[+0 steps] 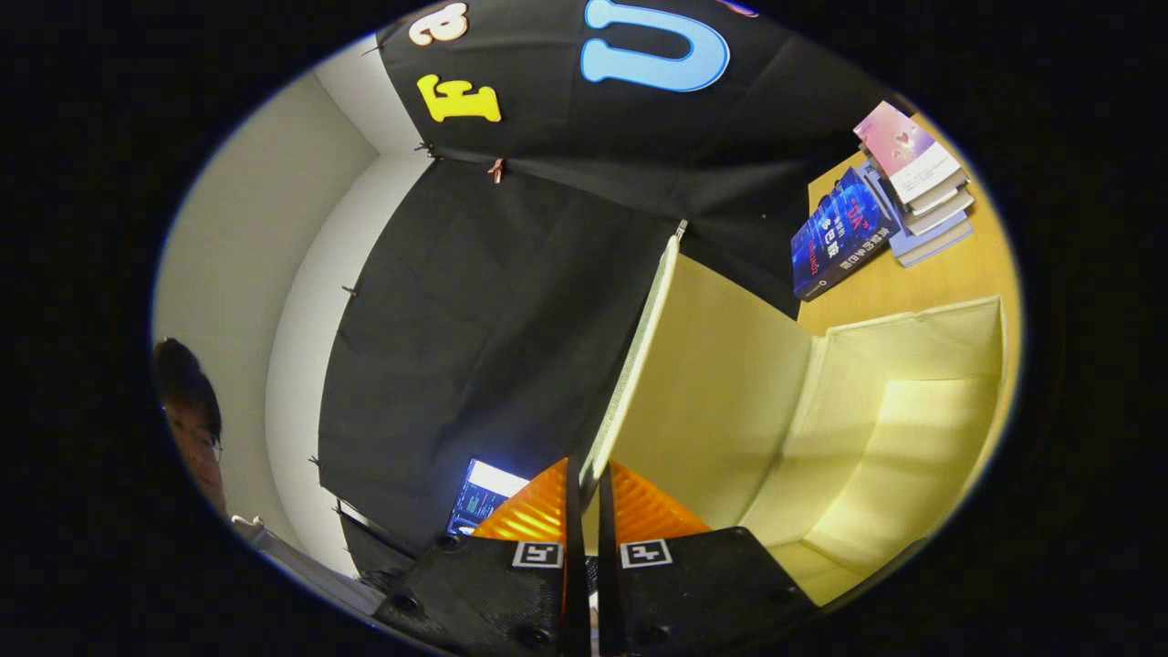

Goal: Open the storage box then place both shoes into the box .Put the left shoe in first, then the right shoe, with the right side of both shoes facing outward in a uniform manner.

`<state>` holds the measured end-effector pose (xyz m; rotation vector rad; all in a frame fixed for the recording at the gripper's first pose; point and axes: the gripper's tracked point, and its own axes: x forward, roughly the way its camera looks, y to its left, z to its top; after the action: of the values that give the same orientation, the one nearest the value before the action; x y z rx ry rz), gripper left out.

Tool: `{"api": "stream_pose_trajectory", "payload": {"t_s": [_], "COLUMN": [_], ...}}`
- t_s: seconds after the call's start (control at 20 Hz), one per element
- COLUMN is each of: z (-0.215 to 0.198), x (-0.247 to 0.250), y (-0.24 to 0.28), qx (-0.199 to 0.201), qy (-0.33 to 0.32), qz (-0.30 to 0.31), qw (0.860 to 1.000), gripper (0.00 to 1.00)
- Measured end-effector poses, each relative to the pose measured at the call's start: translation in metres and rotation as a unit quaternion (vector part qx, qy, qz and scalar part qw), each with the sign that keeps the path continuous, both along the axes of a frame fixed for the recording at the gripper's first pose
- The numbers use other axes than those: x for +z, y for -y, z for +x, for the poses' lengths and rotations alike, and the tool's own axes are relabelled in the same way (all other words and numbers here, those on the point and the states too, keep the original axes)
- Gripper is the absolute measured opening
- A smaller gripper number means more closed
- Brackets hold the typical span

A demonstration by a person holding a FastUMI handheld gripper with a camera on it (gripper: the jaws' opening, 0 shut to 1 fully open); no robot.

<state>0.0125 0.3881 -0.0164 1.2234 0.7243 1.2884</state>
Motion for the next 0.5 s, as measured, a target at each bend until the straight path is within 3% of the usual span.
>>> {"api": "stream_pose_trajectory", "payload": {"t_s": [0.2,0.3,0.5], "z": [0.003,0.006,0.012], "x": [-0.003,-0.008,-0.030], "y": [-0.033,-0.041,-0.048], "qx": [0.005,0.007,0.000], "qy": [0.001,-0.005,0.000], "qz": [-0.019,-0.029,-0.078], "qw": [1.000,1.000,0.997], "gripper": [0.16,0.29,0.94]}}
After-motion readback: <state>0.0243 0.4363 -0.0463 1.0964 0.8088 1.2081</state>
